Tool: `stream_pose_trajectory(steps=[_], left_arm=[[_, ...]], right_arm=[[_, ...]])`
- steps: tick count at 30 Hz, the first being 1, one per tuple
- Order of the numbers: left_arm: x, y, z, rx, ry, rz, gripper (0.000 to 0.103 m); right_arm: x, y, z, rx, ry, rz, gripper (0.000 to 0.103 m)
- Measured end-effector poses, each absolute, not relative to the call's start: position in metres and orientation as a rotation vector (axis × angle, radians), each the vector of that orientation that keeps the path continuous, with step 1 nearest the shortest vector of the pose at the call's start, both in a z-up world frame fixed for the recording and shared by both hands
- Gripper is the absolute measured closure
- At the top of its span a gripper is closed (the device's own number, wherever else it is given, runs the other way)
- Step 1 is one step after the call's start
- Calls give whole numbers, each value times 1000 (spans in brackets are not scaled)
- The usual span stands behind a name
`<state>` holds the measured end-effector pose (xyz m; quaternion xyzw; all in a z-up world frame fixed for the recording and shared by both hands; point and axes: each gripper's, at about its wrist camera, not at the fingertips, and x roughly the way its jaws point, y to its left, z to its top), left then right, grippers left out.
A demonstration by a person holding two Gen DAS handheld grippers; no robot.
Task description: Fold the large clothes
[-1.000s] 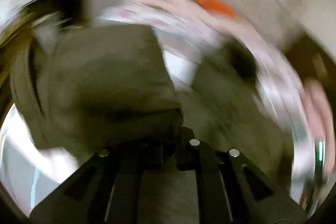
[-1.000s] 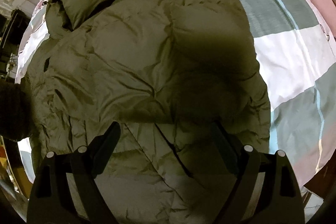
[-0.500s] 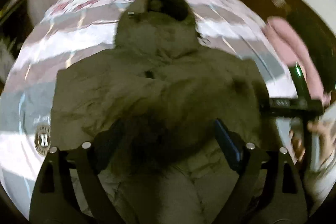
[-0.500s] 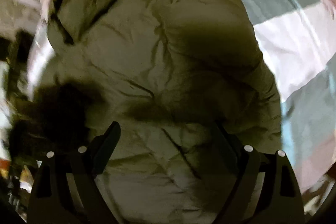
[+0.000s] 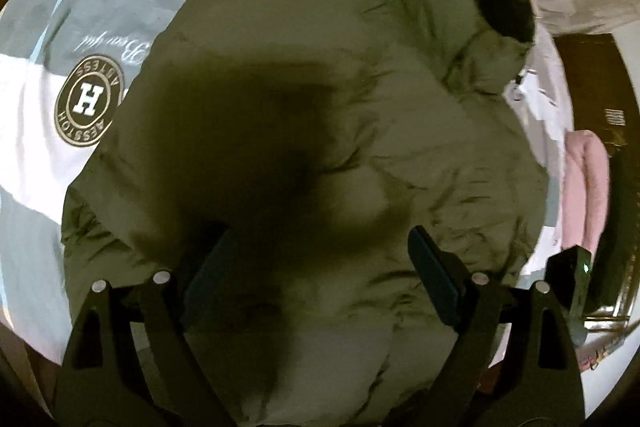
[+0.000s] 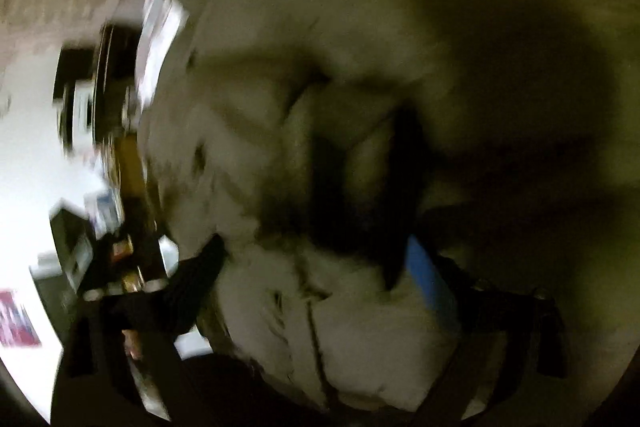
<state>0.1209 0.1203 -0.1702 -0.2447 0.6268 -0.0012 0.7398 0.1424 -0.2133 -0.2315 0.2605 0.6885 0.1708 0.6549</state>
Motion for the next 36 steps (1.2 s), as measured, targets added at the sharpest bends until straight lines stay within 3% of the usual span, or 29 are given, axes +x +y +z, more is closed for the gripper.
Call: stream_pose_trajectory(steps=[1, 5, 6, 10, 11, 13, 16, 24, 30, 36], left_arm=[[121, 119, -170, -516, 1378, 7, 13], [125, 116, -165, -374, 1344, 82, 13], [126, 117, -165, -351, 1329, 98, 13], [138, 121, -160, -261, 1255, 164, 12], [142, 122, -161, -247, 1249, 174, 12], [152, 125, -171, -224, 1257, 203, 10], [159, 131, -184, -217, 1274, 228, 10], [129, 115, -148, -267, 1245, 113, 10], [132, 75, -182, -108, 1367, 56, 9], [161, 74, -215, -65, 1355, 94, 4]], right_arm=[[140, -207, -230, 539, 1552, 373, 58], [156, -197, -201, 427, 1402, 343, 74], [163, -195, -190, 399, 1344, 347, 85], [192, -189, -153, 315, 1144, 315, 85], [196, -190, -152, 289, 1123, 290, 83], [204, -188, -162, 235, 1129, 220, 57], [204, -184, -177, 191, 1154, 170, 39], [148, -206, -128, 188, 1014, 85, 38], [143, -156, -187, 135, 1272, 227, 38], [182, -153, -211, 128, 1248, 176, 38]])
